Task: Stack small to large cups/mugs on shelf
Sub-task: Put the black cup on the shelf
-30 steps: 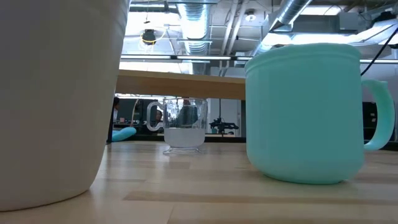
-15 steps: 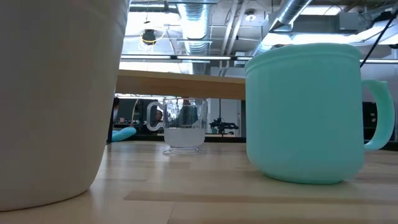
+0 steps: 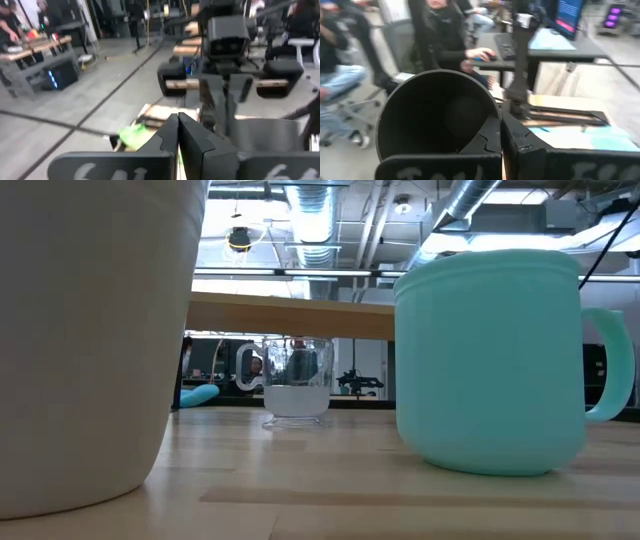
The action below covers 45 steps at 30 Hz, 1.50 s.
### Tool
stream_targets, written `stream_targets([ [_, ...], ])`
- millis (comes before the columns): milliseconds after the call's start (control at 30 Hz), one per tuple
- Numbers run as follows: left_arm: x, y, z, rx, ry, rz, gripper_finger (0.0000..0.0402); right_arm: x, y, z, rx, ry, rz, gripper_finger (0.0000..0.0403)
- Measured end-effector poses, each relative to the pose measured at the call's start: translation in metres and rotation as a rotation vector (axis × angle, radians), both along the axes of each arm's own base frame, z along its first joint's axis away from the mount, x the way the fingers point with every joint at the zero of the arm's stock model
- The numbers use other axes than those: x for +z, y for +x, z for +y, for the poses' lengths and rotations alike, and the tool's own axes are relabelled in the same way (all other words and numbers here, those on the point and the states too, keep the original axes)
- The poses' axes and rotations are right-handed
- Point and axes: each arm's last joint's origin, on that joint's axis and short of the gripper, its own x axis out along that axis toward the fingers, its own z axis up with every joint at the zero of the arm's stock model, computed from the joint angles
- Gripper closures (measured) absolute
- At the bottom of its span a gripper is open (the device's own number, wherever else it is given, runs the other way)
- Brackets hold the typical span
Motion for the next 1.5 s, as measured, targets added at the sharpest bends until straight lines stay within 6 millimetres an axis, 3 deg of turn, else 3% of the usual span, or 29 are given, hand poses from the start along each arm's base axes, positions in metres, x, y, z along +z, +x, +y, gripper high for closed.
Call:
stream_targets([
  [167, -0.015, -0.005, 0.003, 0.082, -0.038, 0.122, 0.0402, -0.007, 0.005, -0.015, -0.142, 0.018, 0.05, 0.0395],
  [367, -0.035, -0.016, 0.008, 0.199, -0.092, 0.283, 0.0402, -0.02, 0.013, -0.049, -0.307, 0.089, 0.152, 0.0397],
  [567, -0.044, -0.023, 0.01, 0.264, -0.121, 0.355, 0.0402, -0.053, 0.016, -0.085, -0.462, 0.136, 0.412, 0.0395],
  [767, -0.044, -0.023, 0.013, 0.285, -0.115, 0.358, 0.0402, -0.074, 0.022, -0.113, -0.552, 0.159, 0.533, 0.0397],
  [1067, -0.044, -0.024, 0.013, 0.285, -0.105, 0.364, 0.0402, -0.075, 0.014, -0.146, -0.725, 0.147, 0.592, 0.0395],
  [1200, -0.045, -0.025, 0.015, 0.295, -0.104, 0.378, 0.0402, -0.075, 0.001, -0.16, -0.793, 0.15, 0.662, 0.0395],
  [1500, -0.047, -0.026, 0.021, 0.321, -0.103, 0.399, 0.0402, -0.081, -0.009, -0.174, -0.841, 0.167, 0.737, 0.0394],
])
